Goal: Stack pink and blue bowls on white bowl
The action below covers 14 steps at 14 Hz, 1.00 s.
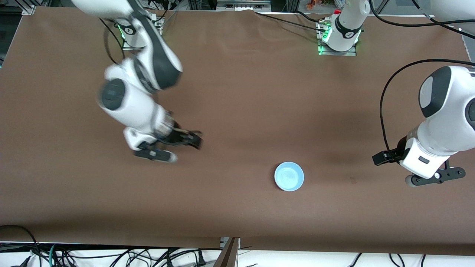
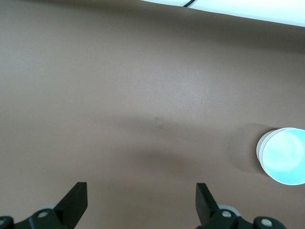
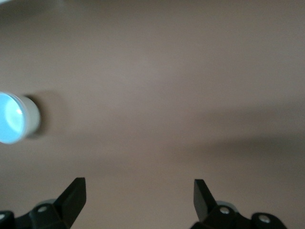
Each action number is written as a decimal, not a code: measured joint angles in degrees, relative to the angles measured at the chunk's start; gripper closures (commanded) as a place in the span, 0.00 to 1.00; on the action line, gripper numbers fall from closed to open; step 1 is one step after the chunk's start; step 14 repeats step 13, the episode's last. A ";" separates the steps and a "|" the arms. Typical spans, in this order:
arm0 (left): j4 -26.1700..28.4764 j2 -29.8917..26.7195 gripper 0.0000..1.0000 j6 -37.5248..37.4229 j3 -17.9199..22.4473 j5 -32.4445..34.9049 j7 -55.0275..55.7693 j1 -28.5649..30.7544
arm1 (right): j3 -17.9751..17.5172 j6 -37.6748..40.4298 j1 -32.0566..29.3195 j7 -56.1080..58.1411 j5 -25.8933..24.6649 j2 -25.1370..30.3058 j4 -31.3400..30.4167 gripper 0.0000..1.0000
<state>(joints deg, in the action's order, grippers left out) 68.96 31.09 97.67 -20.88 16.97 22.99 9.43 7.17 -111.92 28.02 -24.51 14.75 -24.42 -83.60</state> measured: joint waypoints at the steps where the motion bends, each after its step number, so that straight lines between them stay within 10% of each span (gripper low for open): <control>1: -0.04 -0.04 0.00 0.00 0.00 -0.01 0.00 0.10 | 2.42 5.27 -0.24 3.83 -0.09 3.74 -1.57 0.00; 6: -0.13 -0.07 0.00 1.18 -0.29 -7.70 -0.06 -0.16 | 11.94 21.38 -0.46 20.17 -7.79 19.12 -7.71 0.00; 14: -0.15 -0.07 0.00 2.59 0.09 -13.31 -1.88 1.23 | 12.44 25.70 -0.18 25.11 -14.65 27.43 -10.03 0.00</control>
